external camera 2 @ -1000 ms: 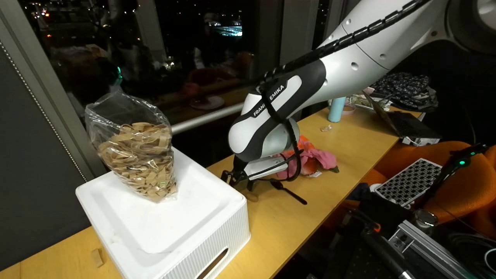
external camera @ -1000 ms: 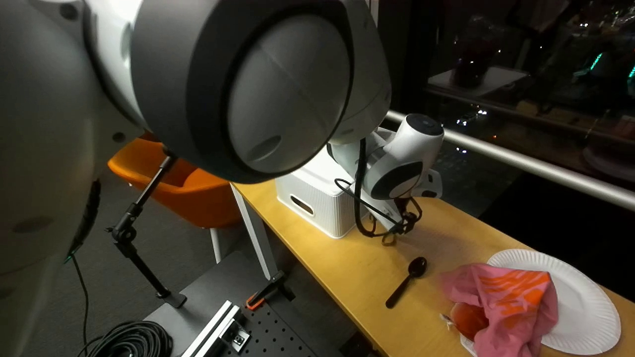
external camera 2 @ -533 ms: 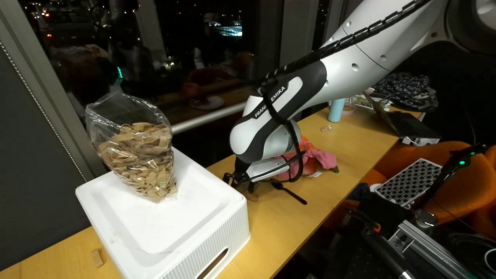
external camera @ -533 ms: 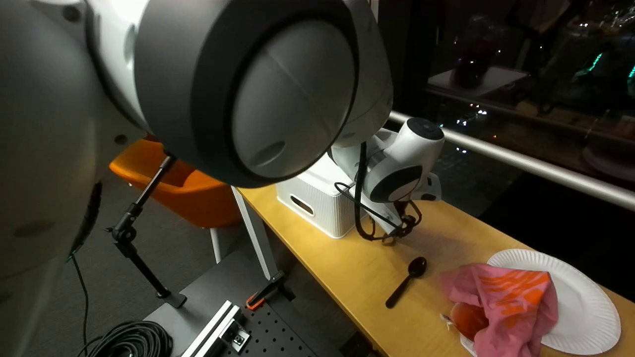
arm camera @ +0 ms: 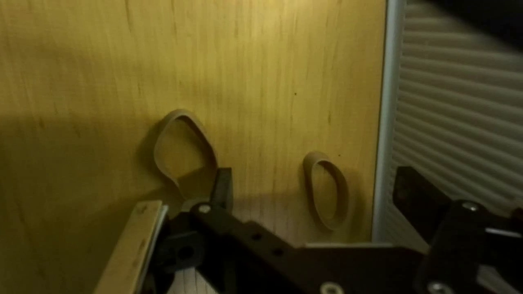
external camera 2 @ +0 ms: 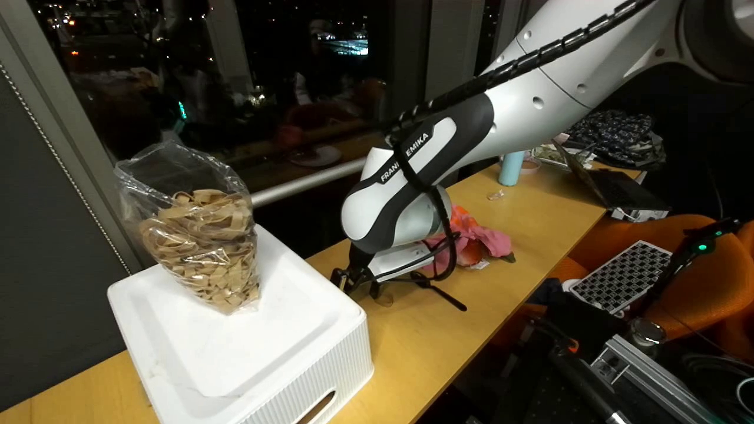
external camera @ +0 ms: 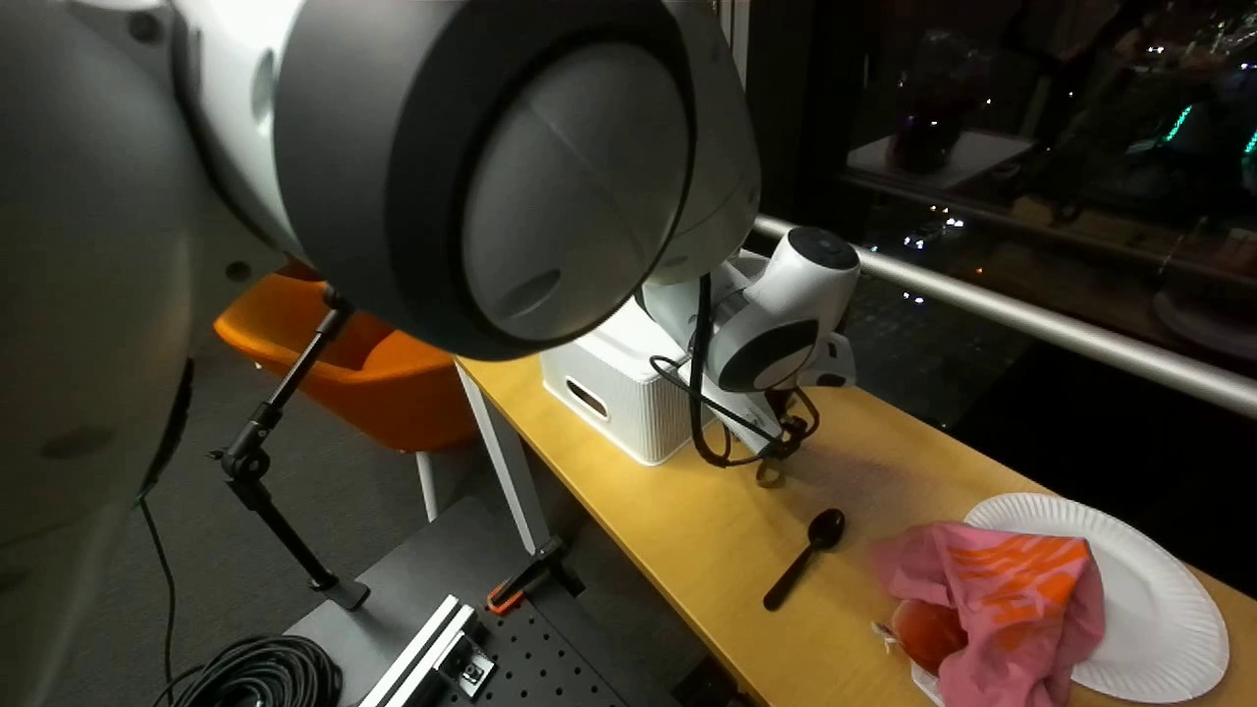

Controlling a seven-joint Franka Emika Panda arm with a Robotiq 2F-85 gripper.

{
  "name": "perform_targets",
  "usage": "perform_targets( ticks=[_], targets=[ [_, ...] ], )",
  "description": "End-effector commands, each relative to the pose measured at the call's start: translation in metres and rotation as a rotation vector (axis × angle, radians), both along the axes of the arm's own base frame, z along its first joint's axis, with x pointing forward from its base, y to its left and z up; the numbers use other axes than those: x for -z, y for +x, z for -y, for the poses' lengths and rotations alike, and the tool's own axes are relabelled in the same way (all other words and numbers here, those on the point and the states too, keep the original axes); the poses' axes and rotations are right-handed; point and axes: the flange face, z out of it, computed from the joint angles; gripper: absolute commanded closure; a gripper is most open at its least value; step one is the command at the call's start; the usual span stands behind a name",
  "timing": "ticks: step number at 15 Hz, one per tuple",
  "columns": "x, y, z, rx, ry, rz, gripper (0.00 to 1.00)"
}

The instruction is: Pick the three brown rubber bands from the table and put them in the clear rubber band bag one by one

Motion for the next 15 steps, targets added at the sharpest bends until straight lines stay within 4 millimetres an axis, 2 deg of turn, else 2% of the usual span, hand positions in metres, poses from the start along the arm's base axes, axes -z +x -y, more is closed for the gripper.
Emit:
perform_targets(
  ticks=[1, 11, 15],
  targets=[
    [0.0, 0.003, -0.002, -0.012, 0.009, 0.001, 0.0],
    [0.017, 0.003, 0.008, -0.002, -0.114, -0.026, 0.0],
    [0.017, 0.004, 0.001, -0.01, -0.147, -0.018, 0.0]
  ],
)
